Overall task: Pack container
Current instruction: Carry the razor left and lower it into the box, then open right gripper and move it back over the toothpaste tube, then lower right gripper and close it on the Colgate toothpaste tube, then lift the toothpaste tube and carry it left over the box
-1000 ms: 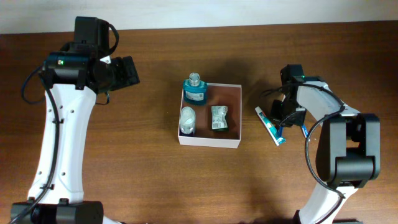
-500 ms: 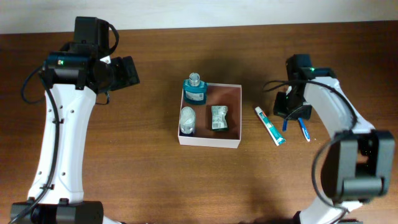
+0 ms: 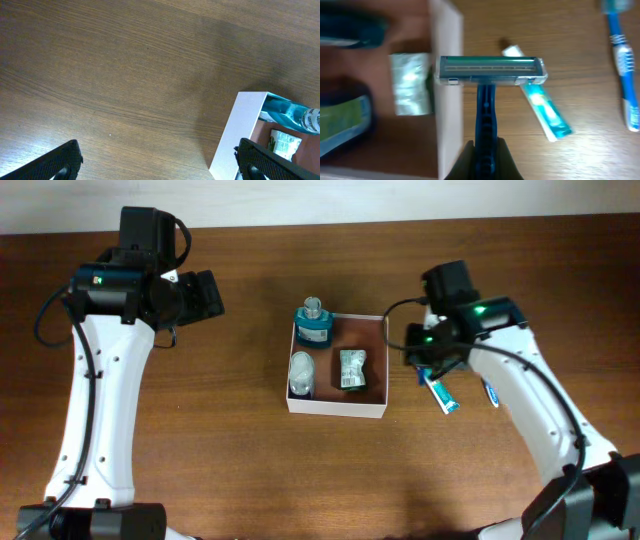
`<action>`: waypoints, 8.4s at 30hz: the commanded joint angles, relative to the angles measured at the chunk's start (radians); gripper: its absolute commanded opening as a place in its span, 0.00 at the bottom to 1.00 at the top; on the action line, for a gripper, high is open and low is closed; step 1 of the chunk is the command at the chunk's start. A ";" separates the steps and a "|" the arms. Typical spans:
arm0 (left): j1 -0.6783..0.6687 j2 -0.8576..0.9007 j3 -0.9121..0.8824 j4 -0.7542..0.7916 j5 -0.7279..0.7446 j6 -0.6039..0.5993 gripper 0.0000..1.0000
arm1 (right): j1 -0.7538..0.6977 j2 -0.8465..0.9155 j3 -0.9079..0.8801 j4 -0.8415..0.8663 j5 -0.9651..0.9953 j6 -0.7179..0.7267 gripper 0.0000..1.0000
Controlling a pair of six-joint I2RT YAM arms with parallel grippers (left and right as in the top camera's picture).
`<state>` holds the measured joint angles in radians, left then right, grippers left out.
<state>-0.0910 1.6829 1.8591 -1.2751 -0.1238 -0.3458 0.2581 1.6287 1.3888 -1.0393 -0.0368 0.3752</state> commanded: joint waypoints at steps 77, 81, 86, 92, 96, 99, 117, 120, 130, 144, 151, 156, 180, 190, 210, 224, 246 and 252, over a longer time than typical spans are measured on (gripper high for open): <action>0.002 -0.010 0.009 0.000 -0.004 -0.005 0.99 | 0.177 0.145 0.332 -0.149 0.124 -0.040 0.32; 0.002 -0.010 0.009 0.000 -0.004 -0.005 0.99 | 0.124 0.145 0.323 -0.247 0.197 -0.114 0.32; 0.002 -0.010 0.009 0.000 -0.004 -0.005 0.99 | 0.053 0.145 0.309 -0.297 0.200 -0.206 0.32; 0.002 -0.010 0.009 0.000 -0.004 -0.005 0.99 | -0.021 0.145 0.280 -0.296 0.200 -0.216 0.34; 0.002 -0.010 0.009 0.000 -0.004 -0.005 0.99 | -0.058 0.145 0.197 -0.255 0.199 -0.266 0.35; 0.002 -0.010 0.009 0.000 -0.004 -0.005 0.99 | -0.065 0.145 0.121 -0.205 0.201 -0.294 0.34; 0.002 -0.010 0.009 0.000 -0.004 -0.005 0.99 | -0.076 0.145 -0.154 0.113 0.206 -0.402 0.50; 0.002 -0.010 0.009 0.000 -0.004 -0.005 1.00 | -0.085 0.145 -0.172 0.143 0.198 -0.402 0.50; 0.002 -0.010 0.009 0.000 -0.004 -0.005 0.99 | -0.126 0.145 -0.217 0.216 0.069 -0.500 0.49; 0.002 -0.010 0.009 -0.001 -0.004 -0.005 0.99 | -0.128 0.145 -0.323 0.353 0.071 -0.585 0.49; 0.002 -0.010 0.009 0.000 -0.004 -0.005 0.99 | -0.128 0.145 -0.363 0.409 0.071 -0.584 0.44; 0.002 -0.010 0.009 0.000 -0.004 -0.005 0.99 | -0.129 0.145 -0.365 0.409 0.074 -0.584 0.41; 0.002 -0.010 0.009 0.000 -0.004 -0.005 0.99 | -0.130 0.149 -0.395 0.470 0.074 -0.584 0.41; 0.002 -0.010 0.009 0.000 -0.004 -0.005 0.99 | -0.130 0.149 -0.404 0.475 0.074 -0.577 0.25; 0.002 -0.010 0.009 0.000 -0.004 -0.005 0.99 | -0.129 0.148 -0.285 0.339 0.073 -0.460 0.04; 0.002 -0.010 0.009 0.000 -0.004 -0.005 0.99 | -0.127 0.148 0.231 -0.154 -0.235 -0.328 0.04; 0.002 -0.010 0.009 0.000 -0.004 -0.005 0.99 | 0.162 0.154 0.258 -0.052 -0.030 0.151 0.04; 0.002 -0.010 0.009 0.000 -0.004 -0.005 0.99 | 0.207 0.162 0.184 0.020 0.061 0.229 0.04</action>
<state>-0.0910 1.6829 1.8591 -1.2747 -0.1234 -0.3458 0.4454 1.7813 1.6241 -1.0599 -0.0612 0.5343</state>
